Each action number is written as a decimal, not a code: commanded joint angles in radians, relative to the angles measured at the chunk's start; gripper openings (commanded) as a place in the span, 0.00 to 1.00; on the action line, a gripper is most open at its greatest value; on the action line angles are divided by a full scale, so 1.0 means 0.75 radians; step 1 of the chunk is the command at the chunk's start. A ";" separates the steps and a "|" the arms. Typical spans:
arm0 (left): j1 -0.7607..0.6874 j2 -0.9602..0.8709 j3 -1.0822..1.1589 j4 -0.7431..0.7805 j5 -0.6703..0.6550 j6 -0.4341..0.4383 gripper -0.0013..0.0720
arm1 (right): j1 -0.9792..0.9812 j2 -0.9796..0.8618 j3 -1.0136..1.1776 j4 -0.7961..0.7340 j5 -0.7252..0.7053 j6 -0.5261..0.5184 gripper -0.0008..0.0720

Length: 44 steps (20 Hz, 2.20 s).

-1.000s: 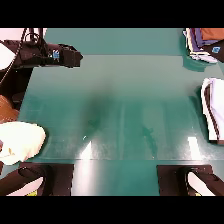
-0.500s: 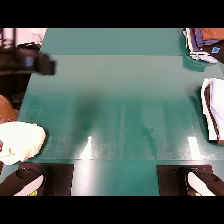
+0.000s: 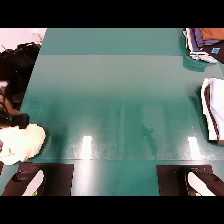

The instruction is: Fold the shirts.

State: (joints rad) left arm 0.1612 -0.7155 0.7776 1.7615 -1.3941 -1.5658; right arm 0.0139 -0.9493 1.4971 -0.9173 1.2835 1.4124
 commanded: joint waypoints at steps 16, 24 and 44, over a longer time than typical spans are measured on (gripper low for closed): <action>0.053 0.015 0.362 -0.052 -0.020 -0.043 0.05 | 0.001 0.028 0.002 0.012 -0.116 0.000 0.03; -0.359 -0.027 1.178 -0.211 0.057 -0.032 0.05 | -0.001 0.057 0.046 0.002 -0.267 0.001 0.03; -0.986 -1.002 1.187 -0.254 0.160 0.066 0.90 | -0.001 -0.222 0.530 -0.003 0.142 0.001 0.03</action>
State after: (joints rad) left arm -0.6662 -1.4349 1.6897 1.5272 -1.3216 -1.5055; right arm 0.0139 -1.1137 1.8893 -0.9188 1.3655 1.4128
